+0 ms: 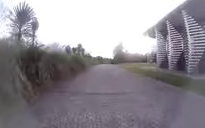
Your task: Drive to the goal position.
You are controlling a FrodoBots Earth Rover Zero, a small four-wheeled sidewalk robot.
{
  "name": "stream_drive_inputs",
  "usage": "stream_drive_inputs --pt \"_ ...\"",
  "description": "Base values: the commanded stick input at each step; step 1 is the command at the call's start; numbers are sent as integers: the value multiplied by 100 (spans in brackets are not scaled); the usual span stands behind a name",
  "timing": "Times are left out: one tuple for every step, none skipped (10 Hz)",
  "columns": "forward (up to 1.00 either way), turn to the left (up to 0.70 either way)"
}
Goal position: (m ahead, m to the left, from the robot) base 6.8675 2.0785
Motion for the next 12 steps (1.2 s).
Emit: stream_drive_inputs --pt "85 -7" --pt "85 -3" --pt "85 0" --pt "85 0" --pt "85 0" --pt "85 0" --pt "85 0" --pt "85 0" --pt "85 0" --pt "85 0" --pt "85 0" --pt "85 0"
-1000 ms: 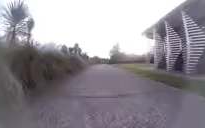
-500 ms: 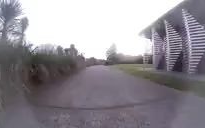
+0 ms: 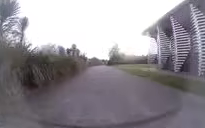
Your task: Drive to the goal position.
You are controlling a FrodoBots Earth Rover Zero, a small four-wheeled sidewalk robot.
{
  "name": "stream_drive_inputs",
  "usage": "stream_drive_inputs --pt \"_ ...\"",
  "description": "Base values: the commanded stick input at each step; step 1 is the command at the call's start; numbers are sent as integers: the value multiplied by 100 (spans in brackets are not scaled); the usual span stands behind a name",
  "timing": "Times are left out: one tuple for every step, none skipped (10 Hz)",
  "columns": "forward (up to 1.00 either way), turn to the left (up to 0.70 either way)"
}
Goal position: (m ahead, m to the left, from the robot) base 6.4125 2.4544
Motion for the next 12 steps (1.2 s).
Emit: stream_drive_inputs --pt "85 -12" --pt "85 -23" --pt "85 -34" --pt "85 -34" --pt "85 -34" --pt "85 -34" --pt "85 -34" --pt "85 -34" --pt "85 -34" --pt "85 -34" --pt "85 -34" --pt "85 0"
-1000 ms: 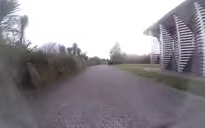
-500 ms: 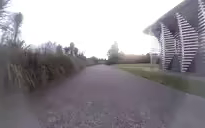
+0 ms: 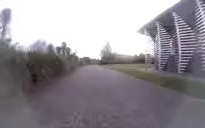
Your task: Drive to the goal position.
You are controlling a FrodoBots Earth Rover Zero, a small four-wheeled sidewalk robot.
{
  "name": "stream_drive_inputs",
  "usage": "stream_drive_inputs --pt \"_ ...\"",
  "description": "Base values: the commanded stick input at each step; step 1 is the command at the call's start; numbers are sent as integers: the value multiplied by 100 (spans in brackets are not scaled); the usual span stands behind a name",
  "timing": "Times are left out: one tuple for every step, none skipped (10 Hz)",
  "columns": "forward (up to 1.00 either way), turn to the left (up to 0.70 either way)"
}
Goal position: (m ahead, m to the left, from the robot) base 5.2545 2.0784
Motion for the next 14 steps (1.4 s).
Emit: stream_drive_inputs --pt "85 0" --pt "85 0" --pt "85 0" --pt "85 0" --pt "85 0" --pt "85 0" --pt "85 0" --pt "85 0" --pt "85 0" --pt "85 0" --pt "85 0" --pt "85 0" --pt "85 0" --pt "85 0"
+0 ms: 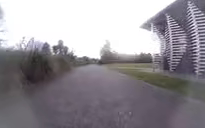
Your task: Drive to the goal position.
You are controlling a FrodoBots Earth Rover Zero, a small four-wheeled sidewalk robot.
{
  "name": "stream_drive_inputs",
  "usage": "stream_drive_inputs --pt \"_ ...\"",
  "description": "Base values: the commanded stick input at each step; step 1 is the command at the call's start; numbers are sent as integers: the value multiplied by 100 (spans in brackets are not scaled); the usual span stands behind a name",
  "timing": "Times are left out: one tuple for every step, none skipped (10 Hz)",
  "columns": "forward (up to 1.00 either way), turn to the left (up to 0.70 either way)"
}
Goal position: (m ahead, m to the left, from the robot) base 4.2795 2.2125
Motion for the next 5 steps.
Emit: stream_drive_inputs --pt "85 0" --pt "85 0" --pt "85 0" --pt "85 0" --pt "85 0"
